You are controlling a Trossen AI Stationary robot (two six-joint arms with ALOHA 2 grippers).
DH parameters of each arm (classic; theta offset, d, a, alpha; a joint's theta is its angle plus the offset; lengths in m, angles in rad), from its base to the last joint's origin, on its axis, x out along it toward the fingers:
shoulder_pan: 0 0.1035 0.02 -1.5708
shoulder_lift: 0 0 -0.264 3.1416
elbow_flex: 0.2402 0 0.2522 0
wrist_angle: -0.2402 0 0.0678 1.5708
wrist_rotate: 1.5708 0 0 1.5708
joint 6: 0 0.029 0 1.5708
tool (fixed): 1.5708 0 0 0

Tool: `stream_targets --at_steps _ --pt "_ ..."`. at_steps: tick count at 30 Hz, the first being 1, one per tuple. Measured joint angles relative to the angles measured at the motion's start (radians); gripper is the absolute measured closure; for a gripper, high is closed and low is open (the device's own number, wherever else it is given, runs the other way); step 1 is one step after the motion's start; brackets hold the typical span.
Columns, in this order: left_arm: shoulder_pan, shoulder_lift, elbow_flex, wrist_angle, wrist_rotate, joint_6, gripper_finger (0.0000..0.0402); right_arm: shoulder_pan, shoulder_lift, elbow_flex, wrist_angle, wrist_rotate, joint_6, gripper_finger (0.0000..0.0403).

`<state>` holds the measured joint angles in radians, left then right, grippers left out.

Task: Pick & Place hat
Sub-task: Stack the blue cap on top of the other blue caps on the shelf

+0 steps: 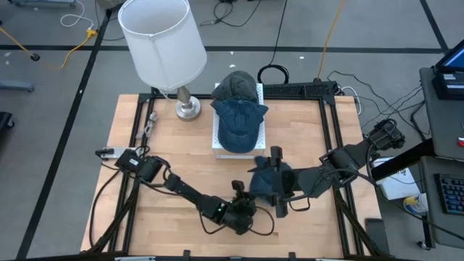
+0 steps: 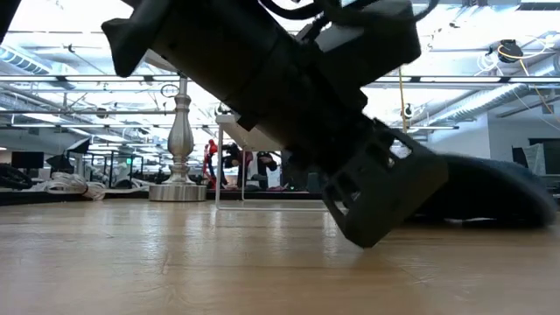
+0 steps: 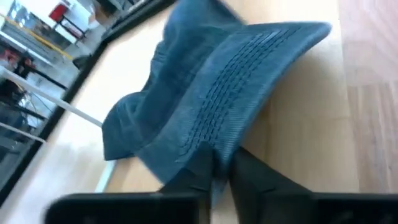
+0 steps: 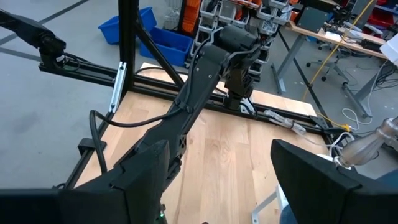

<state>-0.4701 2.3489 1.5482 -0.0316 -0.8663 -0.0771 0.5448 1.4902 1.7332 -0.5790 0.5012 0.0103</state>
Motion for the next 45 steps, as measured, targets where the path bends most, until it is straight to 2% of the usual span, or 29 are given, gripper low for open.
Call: stream_targets --at_steps 2,8,12,16,22,29,35,39,45 --pt "-0.008 0.0 0.0 0.014 0.001 0.028 0.0386 0.001 0.0 0.0 0.004 -0.001 0.003 0.0129" --pt "-0.065 -0.015 0.025 0.027 -0.041 0.199 0.0392 0.007 0.0 0.0 0.008 -0.004 0.112 0.0129" --pt "-0.098 -0.027 0.09 0.023 -0.046 0.287 0.0392 0.014 0.0 0.0 0.026 -0.008 0.255 0.0129" --pt "-0.136 -0.025 0.17 -0.06 -0.091 0.364 0.0392 0.027 0.0 0.0 0.03 -0.031 0.366 0.0129" --pt "-0.198 -0.026 0.292 -0.284 -0.23 0.396 0.0392 0.048 -0.014 0.0 0.042 -0.042 0.598 0.0129" --pt "-0.256 -0.027 0.327 -0.593 -0.327 0.347 0.0392 0.091 -0.055 0.0 0.095 -0.094 0.688 0.0129" --pt "-0.299 -0.09 0.328 -0.89 -0.354 0.115 0.0392 0.099 -0.081 0.0 0.147 -0.089 0.688 0.0129" --pt "-0.322 -0.158 0.328 -1.064 -0.42 -0.012 0.0392 0.095 -0.089 0.0 0.158 -0.084 0.724 0.0129" --pt "-0.352 -0.283 0.328 -1.156 -0.462 0.011 0.0392 0.062 -0.088 0.0 0.157 -0.084 0.86 0.0129"
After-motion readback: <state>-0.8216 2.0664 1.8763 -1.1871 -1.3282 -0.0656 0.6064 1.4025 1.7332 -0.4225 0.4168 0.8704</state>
